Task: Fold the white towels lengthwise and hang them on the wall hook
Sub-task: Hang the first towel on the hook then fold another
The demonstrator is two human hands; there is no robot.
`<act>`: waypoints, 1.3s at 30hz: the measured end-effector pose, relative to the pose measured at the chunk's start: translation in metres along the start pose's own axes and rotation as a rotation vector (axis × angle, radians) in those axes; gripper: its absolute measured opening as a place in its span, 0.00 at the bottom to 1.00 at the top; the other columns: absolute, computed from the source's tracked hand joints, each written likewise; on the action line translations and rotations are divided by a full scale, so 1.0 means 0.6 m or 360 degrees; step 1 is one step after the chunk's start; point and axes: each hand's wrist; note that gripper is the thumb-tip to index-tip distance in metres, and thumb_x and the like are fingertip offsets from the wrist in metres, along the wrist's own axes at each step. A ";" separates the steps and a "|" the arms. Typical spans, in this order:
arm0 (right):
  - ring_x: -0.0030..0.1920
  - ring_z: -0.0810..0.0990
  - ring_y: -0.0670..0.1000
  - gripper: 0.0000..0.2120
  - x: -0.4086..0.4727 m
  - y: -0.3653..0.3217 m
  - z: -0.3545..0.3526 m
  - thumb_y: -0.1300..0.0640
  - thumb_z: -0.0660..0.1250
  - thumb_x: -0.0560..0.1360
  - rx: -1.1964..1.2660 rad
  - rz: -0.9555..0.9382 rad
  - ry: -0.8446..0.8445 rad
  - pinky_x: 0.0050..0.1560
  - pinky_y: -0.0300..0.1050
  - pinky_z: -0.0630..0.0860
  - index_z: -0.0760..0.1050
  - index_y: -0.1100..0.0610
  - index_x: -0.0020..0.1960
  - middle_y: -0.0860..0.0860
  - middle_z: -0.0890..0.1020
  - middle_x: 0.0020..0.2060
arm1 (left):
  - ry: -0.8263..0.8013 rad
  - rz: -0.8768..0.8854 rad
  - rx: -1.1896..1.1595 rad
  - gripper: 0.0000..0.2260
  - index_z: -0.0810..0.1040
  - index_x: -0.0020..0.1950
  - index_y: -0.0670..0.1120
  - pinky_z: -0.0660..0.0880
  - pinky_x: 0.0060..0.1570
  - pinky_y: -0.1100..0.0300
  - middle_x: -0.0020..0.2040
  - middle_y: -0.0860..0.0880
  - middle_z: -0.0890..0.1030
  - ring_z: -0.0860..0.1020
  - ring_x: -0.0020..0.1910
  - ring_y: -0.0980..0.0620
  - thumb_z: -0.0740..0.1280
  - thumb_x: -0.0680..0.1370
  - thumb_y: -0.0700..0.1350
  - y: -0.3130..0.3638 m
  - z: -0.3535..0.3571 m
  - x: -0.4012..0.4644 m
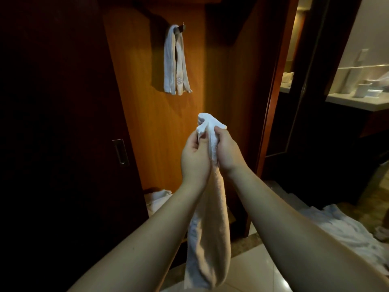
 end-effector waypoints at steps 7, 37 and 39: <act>0.60 0.81 0.51 0.27 -0.002 -0.004 -0.013 0.36 0.55 0.76 0.0056 -0.0039 -0.0167 0.69 0.52 0.73 0.77 0.53 0.63 0.56 0.82 0.58 | -0.0320 -0.0073 0.0054 0.12 0.84 0.51 0.61 0.76 0.39 0.72 0.49 0.58 0.86 0.82 0.47 0.65 0.61 0.83 0.48 0.014 -0.015 0.005; 0.52 0.81 0.59 0.31 0.042 -0.016 -0.069 0.57 0.60 0.66 -0.0166 -0.0064 -0.0316 0.53 0.54 0.78 0.68 0.43 0.68 0.61 0.81 0.55 | -0.0386 -0.0248 0.0521 0.30 0.69 0.72 0.53 0.69 0.44 0.63 0.62 0.57 0.71 0.73 0.62 0.53 0.66 0.75 0.67 0.025 -0.061 0.094; 0.58 0.82 0.63 0.24 0.041 -0.027 -0.073 0.59 0.61 0.67 -0.0013 -0.0052 -0.0432 0.59 0.60 0.78 0.72 0.45 0.62 0.64 0.80 0.60 | -0.0530 -0.0453 0.0299 0.38 0.66 0.74 0.50 0.72 0.49 0.59 0.64 0.55 0.73 0.73 0.62 0.50 0.74 0.70 0.64 0.012 -0.067 0.099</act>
Point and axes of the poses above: each hand's wrist, its own x-axis towards the middle knuckle, its own z-axis out of the palm, y = z × x
